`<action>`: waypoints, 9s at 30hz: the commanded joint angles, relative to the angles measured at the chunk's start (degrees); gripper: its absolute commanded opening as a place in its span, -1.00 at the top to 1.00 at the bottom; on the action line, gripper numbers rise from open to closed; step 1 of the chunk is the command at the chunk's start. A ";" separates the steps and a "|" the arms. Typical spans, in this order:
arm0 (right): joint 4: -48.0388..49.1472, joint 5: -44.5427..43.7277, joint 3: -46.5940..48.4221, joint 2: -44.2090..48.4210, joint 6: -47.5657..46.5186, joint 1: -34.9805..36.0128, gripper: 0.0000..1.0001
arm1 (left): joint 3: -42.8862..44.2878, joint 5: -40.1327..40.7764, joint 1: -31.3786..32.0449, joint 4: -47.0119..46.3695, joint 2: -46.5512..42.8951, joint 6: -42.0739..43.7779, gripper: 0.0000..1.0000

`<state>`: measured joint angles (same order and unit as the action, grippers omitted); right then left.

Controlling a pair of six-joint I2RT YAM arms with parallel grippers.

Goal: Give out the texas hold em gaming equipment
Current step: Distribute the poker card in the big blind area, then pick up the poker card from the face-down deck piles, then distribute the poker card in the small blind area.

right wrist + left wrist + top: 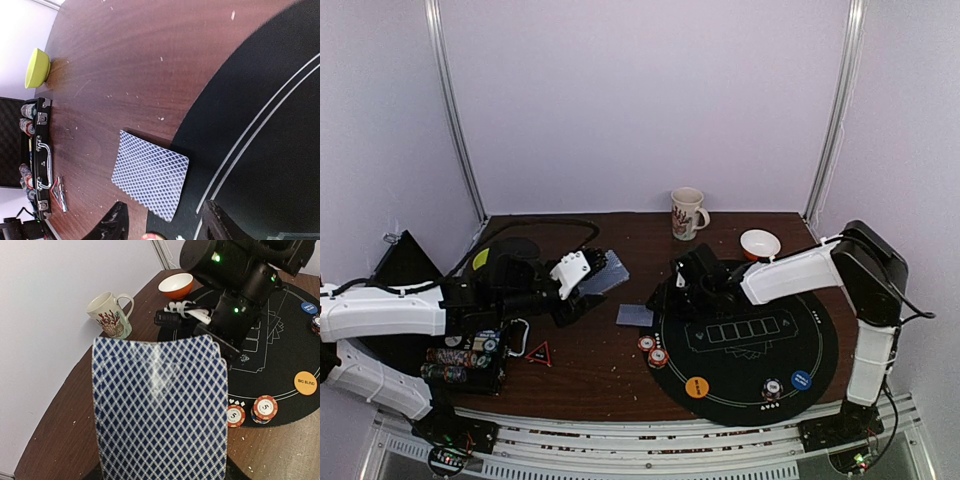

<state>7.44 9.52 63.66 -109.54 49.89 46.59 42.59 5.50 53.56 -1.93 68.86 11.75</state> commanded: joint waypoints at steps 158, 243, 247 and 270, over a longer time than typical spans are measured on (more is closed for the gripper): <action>-29.99 3.81 26.08 10.16 -35.91 9.06 0.81 | -2.51 -4.00 -0.33 -5.80 -1.86 3.16 0.04; -54.89 -6.24 -20.03 54.55 -13.78 -36.68 1.00 | -2.07 -4.64 -0.38 -5.67 -2.80 1.80 0.04; -61.71 -16.54 -20.81 53.33 -13.76 -37.14 1.00 | -2.03 -4.97 -0.34 -5.67 -3.31 1.70 0.04; -62.37 -22.21 -23.12 52.12 -10.98 -37.27 0.68 | -2.42 -4.00 -0.35 -5.98 -5.18 2.15 0.03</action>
<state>-53.45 -10.35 40.42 -57.34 38.04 9.61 39.75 1.45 53.30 -3.92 65.12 14.22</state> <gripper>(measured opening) 0.129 0.486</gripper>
